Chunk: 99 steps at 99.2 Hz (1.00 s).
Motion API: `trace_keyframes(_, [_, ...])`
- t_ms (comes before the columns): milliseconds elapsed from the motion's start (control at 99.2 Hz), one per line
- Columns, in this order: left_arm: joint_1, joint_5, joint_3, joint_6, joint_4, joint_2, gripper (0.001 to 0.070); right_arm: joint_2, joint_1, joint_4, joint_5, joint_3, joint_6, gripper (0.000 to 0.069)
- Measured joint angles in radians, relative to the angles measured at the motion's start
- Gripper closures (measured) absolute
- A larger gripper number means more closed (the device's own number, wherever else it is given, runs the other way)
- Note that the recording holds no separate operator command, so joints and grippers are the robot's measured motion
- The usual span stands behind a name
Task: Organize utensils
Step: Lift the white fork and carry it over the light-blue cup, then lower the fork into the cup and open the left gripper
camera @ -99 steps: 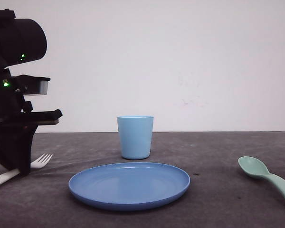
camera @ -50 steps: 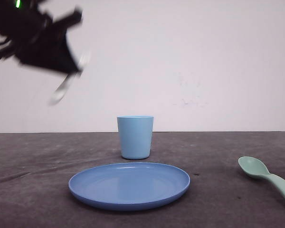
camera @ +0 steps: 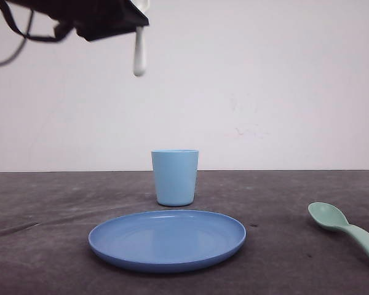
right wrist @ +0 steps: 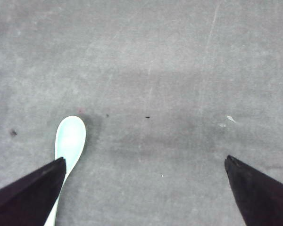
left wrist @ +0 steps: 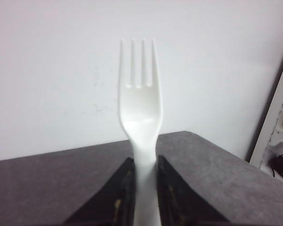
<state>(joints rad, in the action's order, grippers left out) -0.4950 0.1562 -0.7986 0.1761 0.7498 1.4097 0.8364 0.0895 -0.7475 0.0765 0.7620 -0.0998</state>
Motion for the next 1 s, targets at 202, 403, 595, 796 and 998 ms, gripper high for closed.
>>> trace_keyframes(202, [-0.007, 0.000, 0.000, 0.000, 0.208, 0.176, 0.0666, 0.000, 0.000, 0.000, 0.000, 0.000, 0.000, 0.0011])
trace_keyframes(403, [-0.012, 0.000, -0.005, 0.000, 0.290, 0.325, 0.0666, 0.000, 0.000, 0.000, 0.000, 0.000, 0.000, 0.0011])
trace_keyframes(595, [-0.024, 0.000, -0.027, 0.000, 0.290, 0.406, 0.0666, 0.000, 0.000, 0.000, 0.000, 0.000, 0.000, 0.0011])
trace_keyframes(796, [-0.040, 0.000, -0.032, -0.005, 0.273, 0.466, 0.0666, 0.000, 0.000, 0.000, 0.000, 0.000, 0.000, 0.0011])
trace_keyframes(998, [-0.042, 0.000, -0.032, -0.029, 0.217, 0.484, 0.0666, 0.000, 0.000, 0.000, 0.000, 0.000, 0.000, 0.0011])
